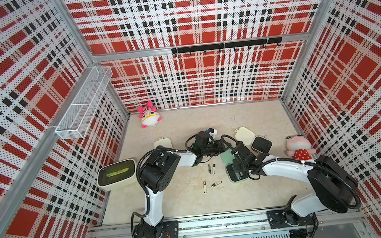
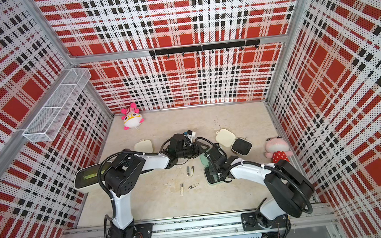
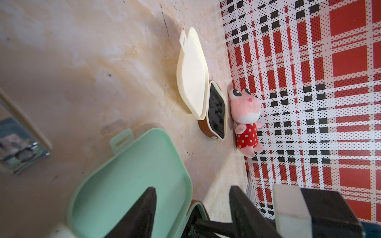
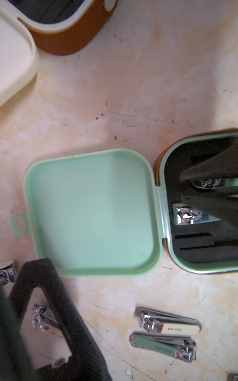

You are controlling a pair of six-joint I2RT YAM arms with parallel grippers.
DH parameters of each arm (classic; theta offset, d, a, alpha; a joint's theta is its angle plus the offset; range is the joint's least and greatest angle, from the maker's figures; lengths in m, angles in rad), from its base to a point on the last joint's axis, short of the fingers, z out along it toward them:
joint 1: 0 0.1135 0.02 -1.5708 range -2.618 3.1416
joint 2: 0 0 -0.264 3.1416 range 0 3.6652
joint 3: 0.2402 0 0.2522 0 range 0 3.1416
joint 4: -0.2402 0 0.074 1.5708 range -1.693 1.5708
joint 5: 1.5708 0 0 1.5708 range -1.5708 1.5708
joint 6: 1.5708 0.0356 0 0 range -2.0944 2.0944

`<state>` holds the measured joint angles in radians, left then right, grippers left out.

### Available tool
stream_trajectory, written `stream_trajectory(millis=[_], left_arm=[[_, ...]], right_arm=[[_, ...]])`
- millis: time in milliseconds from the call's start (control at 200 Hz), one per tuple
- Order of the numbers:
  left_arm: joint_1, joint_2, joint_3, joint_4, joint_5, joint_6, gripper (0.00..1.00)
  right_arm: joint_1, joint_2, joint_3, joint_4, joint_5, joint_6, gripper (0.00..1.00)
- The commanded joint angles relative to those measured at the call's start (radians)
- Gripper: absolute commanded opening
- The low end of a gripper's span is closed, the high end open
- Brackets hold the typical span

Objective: Organize nail clipper sets
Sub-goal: Place the nail clipper in the storage box.

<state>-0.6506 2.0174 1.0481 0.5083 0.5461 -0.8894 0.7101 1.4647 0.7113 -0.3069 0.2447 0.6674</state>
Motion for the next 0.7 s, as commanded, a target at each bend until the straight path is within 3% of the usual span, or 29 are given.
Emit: stream_trajectory(millis=[0, 691], left_arm=[[-0.002, -0.015, -0.01, 0.012, 0.016, 0.009, 0.61], [0.002, -0.038, -0.008, 0.013, 0.018, 0.003, 0.61]], right_arm=[[-0.007, 0.013, 0.002, 0.016, -0.001, 0.009, 0.17], [-0.007, -0.062, 0.003, -0.023, 0.009, 0.009, 0.18]])
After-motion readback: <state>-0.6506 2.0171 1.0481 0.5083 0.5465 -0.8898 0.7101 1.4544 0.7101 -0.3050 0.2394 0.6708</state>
